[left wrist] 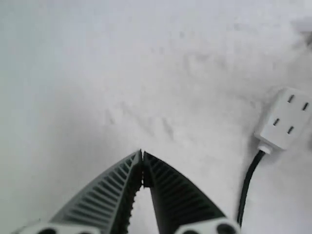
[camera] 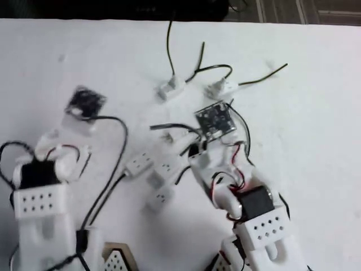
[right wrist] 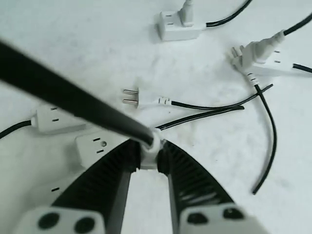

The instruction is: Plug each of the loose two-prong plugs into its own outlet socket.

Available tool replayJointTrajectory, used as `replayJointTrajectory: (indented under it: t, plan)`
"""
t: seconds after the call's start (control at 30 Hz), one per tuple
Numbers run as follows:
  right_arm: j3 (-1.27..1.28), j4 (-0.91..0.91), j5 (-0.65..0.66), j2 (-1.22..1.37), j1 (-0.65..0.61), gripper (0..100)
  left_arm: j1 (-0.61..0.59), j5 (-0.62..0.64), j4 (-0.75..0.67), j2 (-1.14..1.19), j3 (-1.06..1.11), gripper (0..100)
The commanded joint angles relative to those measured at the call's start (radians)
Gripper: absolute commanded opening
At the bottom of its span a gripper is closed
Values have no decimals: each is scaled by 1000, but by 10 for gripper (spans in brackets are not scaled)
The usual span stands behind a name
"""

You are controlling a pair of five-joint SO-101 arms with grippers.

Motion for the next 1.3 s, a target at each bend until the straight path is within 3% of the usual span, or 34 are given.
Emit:
replayJointTrajectory:
  t: [0.0,0.2,0.4,0.57,0.83,1.0,1.27]
  plan:
    - [-5,-4,-69,1,-68,18,-114,146,-72,-143,129,23]
    - [17,-65,-166,2,-189,18,-186,167,-130,-312,356,23]
    - [183,-361,-158,2,-263,18,-240,163,-209,-481,552,23]
    - [169,-427,-161,64,-277,17,-240,166,-163,-591,575,23]
    - [-11,-450,-167,452,-294,18,-240,163,-140,-642,597,23]
    - [-37,-610,-167,633,-294,18,-240,161,-141,-644,611,23]
    - [-40,-673,-167,699,-294,18,-240,161,-143,-644,615,23]
